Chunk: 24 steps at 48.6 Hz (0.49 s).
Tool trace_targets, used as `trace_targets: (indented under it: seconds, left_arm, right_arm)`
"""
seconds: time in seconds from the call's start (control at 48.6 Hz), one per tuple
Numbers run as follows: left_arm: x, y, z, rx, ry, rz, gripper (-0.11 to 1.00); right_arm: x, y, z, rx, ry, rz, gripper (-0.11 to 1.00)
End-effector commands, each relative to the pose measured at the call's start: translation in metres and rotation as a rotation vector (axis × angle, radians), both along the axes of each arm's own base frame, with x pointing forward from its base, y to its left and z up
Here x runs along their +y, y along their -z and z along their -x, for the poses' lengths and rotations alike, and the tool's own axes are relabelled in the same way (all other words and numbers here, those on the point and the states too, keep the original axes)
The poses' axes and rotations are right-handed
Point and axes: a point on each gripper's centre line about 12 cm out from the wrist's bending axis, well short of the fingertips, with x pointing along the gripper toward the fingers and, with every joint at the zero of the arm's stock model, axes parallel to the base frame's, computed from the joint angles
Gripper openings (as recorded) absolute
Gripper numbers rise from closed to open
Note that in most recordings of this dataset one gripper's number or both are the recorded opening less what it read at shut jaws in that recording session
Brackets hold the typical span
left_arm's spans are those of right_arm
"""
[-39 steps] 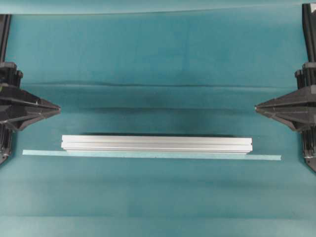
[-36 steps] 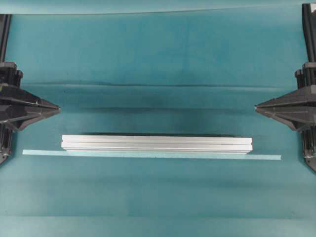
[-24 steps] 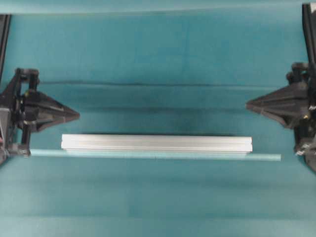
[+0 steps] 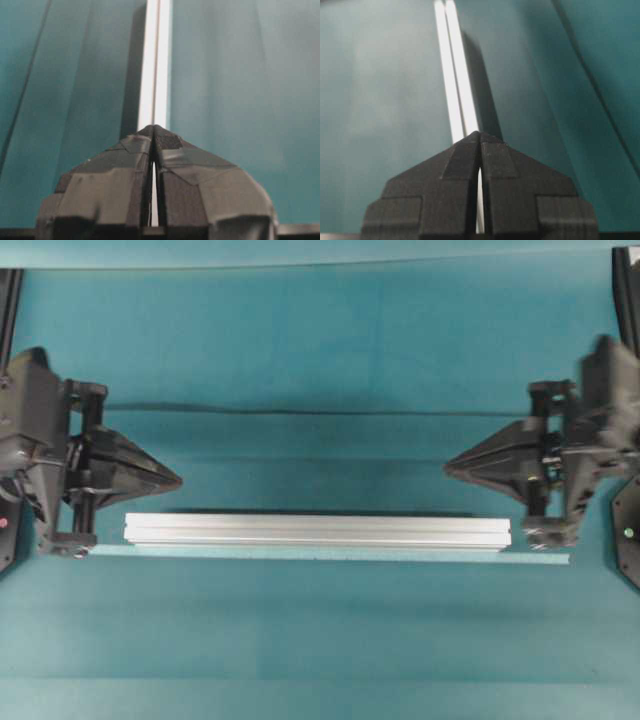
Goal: Lift the metal rail with both hands.
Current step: 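Move both grippers inward and down over the two ends of the silver rail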
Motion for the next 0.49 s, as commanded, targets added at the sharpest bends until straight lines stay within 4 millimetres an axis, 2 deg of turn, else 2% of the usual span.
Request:
trace_targets:
  seconds: [0.0, 0.473]
  left_arm:
    - [0.002, -0.006, -0.007, 0.038, -0.006, -0.002, -0.01]
    - [0.010, 0.013, -0.040, 0.329, -0.022, -0.011, -0.01]
  right_arm:
    - [-0.002, 0.000, -0.012, 0.059, 0.003, -0.014, 0.01]
    - [-0.001, 0.021, -0.069, 0.523, -0.054, -0.044, 0.01]
